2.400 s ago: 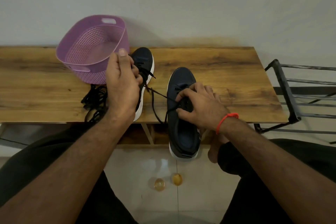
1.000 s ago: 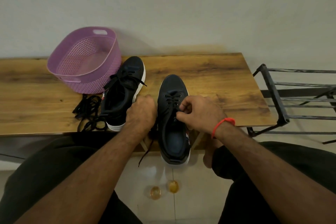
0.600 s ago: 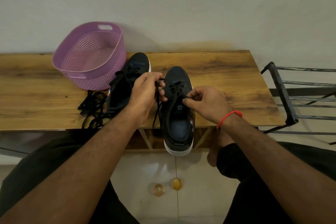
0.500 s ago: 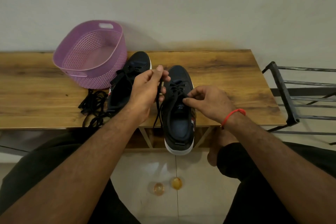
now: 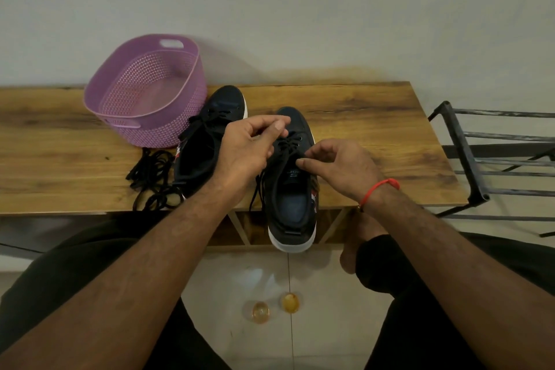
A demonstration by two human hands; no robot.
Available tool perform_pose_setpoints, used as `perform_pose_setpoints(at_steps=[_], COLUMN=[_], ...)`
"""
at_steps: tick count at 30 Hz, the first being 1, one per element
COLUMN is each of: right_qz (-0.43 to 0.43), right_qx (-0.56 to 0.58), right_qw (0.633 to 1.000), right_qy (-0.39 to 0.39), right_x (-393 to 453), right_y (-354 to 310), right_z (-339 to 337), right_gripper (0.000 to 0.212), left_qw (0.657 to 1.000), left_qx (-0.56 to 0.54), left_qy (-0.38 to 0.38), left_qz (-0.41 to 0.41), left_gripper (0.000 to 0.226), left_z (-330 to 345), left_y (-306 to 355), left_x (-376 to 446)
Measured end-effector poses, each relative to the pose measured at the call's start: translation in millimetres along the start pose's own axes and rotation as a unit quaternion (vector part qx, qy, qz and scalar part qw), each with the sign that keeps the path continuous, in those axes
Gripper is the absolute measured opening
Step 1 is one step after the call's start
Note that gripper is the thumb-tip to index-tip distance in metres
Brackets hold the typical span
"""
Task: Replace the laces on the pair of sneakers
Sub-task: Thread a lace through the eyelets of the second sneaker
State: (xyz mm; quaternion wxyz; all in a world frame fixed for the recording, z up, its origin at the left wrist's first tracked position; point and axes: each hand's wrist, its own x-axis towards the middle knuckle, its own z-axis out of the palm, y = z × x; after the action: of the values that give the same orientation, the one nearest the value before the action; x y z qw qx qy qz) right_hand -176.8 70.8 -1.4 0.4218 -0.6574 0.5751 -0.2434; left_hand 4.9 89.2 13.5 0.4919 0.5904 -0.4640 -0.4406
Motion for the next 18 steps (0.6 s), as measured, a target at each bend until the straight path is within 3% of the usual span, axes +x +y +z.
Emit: perform_pose_setpoints(at_steps=[3,9,18], right_qz=[0.004,0.027,0.077], right_qx=[0.013,0.042,0.105], right_qw=[1.000,0.999,0.991], right_qy=[0.006,-0.007,-0.028], right_x=[0.9,2.0,4.2], right_y=[0.2,-0.7,-2.5], right_z=[1.0,-2.4,-8.8], right_gripper=[0.007,0.011,0.004], left_qw=[0.994,0.964,0.960], left_qx=[0.086,0.239,0.259], left_qy=[-0.036,-0.039,-0.036], left_qz=[0.053,0.109,0.098], left_gripper=[0.017,0.006,0.020], left_z=[4.4,9.4,10.2], left_y=[-2.5,-10.9,-9.0], left_x=[-3.7,-7.4,-8.6])
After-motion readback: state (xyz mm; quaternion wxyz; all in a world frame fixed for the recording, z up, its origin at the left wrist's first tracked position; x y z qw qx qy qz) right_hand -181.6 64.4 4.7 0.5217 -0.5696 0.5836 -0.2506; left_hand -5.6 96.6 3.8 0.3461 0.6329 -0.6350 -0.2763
